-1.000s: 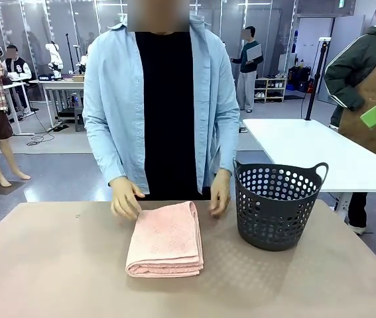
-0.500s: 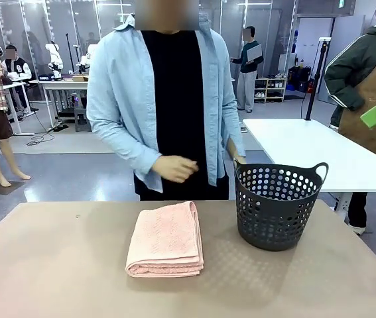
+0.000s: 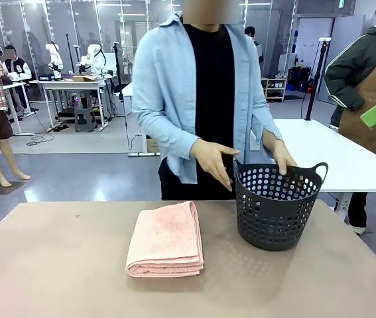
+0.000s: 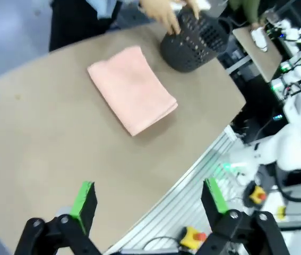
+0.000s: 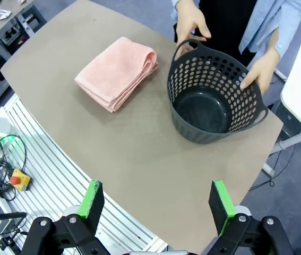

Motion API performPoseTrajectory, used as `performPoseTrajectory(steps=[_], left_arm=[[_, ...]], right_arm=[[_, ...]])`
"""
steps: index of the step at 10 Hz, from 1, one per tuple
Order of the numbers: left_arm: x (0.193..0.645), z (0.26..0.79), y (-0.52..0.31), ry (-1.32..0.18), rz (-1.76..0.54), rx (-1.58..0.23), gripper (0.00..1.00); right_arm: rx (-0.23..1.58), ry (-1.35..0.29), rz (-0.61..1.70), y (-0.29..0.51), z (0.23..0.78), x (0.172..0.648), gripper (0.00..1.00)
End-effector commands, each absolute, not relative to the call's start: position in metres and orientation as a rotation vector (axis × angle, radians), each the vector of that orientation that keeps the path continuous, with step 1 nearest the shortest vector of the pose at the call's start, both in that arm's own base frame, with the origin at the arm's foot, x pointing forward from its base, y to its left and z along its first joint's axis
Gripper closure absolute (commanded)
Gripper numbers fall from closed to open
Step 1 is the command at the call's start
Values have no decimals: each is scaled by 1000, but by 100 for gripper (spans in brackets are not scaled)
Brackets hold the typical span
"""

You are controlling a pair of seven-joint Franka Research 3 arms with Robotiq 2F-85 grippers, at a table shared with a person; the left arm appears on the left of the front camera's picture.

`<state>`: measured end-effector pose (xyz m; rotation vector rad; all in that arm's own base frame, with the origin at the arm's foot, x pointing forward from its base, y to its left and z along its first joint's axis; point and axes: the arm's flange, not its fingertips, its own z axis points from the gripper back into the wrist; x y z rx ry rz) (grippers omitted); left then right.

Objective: Fold the towel.
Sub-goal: Pick up the 100 cm Hotel Towel and place it on the left side of the table.

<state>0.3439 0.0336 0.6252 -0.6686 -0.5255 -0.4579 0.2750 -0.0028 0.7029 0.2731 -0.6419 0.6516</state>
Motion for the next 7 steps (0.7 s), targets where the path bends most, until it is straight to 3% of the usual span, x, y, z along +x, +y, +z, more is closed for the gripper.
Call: performPoseTrajectory(steps=[1,7], left_arm=[[375,592,0,-507,-354,-627,0],[440,432,-86,-377,-123,-726,0]], right_arm=[[268,-640,634,-2,703,276,0],[268,-640,634,-2,703,276,0]])
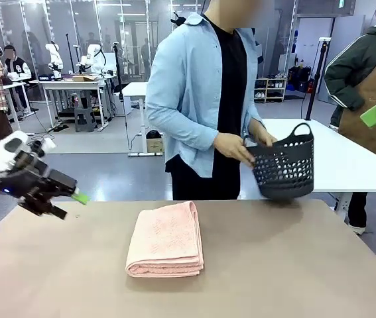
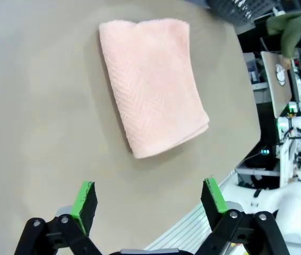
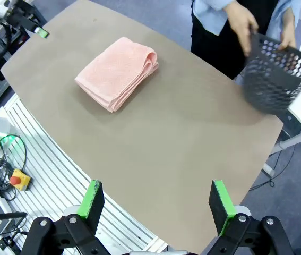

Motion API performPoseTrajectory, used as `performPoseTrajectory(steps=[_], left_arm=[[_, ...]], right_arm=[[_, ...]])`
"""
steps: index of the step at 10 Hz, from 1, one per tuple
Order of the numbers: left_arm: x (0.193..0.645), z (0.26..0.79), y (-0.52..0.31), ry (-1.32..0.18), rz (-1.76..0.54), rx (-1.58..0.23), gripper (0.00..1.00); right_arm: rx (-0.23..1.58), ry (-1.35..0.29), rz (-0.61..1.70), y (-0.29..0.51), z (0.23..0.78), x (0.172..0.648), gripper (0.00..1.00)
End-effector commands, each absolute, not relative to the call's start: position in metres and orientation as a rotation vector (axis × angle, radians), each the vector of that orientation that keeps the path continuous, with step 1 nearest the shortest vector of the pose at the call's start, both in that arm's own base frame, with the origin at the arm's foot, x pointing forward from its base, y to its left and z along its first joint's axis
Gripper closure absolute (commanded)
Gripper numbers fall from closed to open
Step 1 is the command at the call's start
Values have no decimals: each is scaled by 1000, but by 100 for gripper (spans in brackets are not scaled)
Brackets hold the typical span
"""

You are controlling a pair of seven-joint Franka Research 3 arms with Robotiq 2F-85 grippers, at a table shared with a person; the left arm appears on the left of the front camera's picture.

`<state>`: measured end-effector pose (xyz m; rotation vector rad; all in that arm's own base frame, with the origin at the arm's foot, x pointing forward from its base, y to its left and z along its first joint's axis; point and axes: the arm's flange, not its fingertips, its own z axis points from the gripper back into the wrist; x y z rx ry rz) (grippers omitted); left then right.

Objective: Fold the towel.
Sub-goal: Pick up the 100 cm Hotel Towel and place it on the left side of the table.

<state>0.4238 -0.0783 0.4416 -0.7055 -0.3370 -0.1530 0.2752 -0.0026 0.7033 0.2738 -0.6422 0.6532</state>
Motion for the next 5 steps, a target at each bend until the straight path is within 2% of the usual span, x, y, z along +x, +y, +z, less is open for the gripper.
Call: performPoseTrajectory(steps=[1,3,4,5], left_arm=[[442,417,-93,-363,-85,-745,0],[447,402,-97,-373,-67,-735,0],[447,404,-97,-346,-74,-773,0],[439,403,-96,-322,-65,-736,0]], right_arm=[[268,-640,634,-2,703,276,0],[268,-640,634,-2,703,276,0],[268,-640,634,-2,703,276,0],[268,-640,634,-2,703,276,0]])
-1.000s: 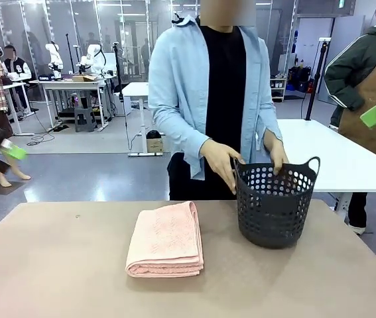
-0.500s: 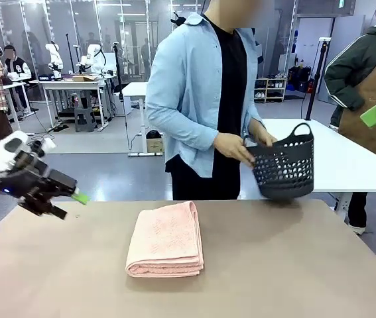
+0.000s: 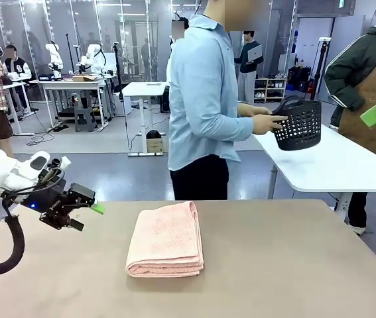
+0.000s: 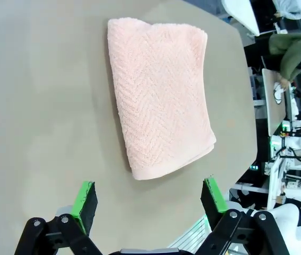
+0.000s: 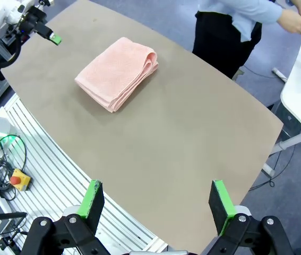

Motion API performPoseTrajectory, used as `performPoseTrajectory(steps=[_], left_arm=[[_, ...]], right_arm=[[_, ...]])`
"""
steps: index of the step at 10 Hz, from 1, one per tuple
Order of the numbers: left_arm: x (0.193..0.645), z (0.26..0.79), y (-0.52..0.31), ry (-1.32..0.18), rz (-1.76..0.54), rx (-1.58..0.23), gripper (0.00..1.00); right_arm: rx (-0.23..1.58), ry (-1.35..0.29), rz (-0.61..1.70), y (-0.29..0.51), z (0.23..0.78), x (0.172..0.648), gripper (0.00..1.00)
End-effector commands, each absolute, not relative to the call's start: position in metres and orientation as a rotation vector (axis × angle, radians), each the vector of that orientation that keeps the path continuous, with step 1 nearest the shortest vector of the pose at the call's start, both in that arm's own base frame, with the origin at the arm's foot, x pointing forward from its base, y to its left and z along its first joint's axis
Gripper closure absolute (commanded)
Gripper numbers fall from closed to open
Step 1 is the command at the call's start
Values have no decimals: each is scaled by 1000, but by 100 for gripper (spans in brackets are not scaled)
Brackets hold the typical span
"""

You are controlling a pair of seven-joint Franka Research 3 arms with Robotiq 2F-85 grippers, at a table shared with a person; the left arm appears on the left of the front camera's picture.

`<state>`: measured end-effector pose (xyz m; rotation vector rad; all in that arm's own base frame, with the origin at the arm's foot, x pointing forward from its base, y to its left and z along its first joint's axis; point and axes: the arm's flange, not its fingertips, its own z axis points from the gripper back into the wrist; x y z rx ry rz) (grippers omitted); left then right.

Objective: Fold the towel.
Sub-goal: Pick up the 100 cm Hotel Towel and place it on the left side of the table.

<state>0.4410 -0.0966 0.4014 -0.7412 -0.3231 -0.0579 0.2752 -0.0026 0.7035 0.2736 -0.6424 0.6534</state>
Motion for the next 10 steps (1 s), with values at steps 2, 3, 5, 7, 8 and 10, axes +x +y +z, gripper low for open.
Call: performPoseTrajectory(steps=[2,3,5,7,8,10], left_arm=[[439,403,-96,-322,-65,-736,0],[439,403,-96,-322,-65,-736,0],[439,403,-96,-322,-65,-736,0],[450,386,-106,-339,-41,-754,0],[457,375,-113,-342,-30,-762,0],[470,351,-123,-330,-6,-800,0]], right_arm=[[268,-640,634,-2,703,276,0],[268,-640,634,-2,703,276,0],[268,-640,634,-2,703,276,0],[268,-640,634,-2,703,276,0],[268,-640,634,-2,703,276,0],[268,-640,634,-2,703,276,0]])
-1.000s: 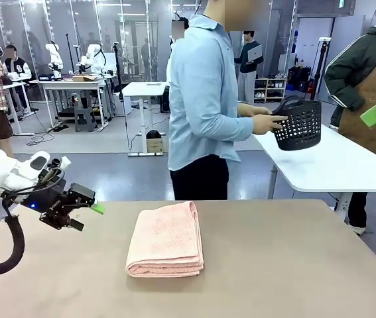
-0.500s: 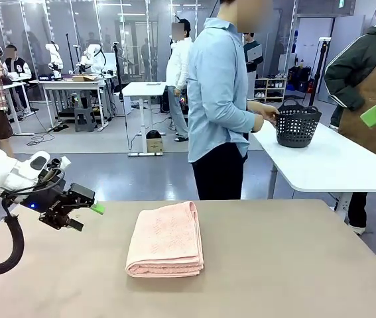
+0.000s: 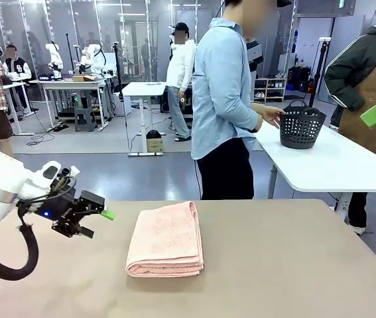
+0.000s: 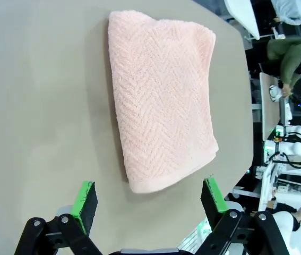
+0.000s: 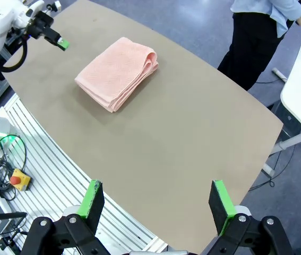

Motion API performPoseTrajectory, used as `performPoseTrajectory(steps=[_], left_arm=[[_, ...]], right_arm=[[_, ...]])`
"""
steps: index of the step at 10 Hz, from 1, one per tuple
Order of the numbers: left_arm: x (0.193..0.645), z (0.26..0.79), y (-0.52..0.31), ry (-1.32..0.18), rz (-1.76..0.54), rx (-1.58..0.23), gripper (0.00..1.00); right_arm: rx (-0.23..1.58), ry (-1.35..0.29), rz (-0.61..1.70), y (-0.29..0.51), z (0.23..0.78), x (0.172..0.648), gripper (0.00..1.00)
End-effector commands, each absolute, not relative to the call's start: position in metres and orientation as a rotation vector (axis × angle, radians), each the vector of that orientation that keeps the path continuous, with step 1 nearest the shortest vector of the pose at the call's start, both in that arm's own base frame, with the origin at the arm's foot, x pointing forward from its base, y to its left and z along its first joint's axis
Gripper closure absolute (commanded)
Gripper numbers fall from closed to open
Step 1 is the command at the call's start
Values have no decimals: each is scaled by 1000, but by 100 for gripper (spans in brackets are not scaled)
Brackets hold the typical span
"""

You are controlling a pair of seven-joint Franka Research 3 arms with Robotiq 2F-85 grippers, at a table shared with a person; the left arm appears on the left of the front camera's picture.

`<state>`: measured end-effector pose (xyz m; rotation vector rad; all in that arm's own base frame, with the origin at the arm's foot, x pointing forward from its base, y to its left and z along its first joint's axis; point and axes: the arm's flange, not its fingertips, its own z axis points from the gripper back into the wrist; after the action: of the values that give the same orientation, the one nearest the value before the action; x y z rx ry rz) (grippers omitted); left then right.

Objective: Fold the towel.
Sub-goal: Pick up the 100 cm Hotel Towel and place it on the left side of the table.

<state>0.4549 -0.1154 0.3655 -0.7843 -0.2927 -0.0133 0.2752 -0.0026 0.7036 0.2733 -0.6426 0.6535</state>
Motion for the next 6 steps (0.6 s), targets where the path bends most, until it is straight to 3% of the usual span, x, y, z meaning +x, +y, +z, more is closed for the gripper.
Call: performPoseTrajectory(steps=[1,6], left_arm=[[476,339,-127,-310,21,-820,0],[512,287,-152,-297,68,-915,0]], right_arm=[[268,-640,634,-2,703,276,0],[268,-640,634,-2,703,276,0]])
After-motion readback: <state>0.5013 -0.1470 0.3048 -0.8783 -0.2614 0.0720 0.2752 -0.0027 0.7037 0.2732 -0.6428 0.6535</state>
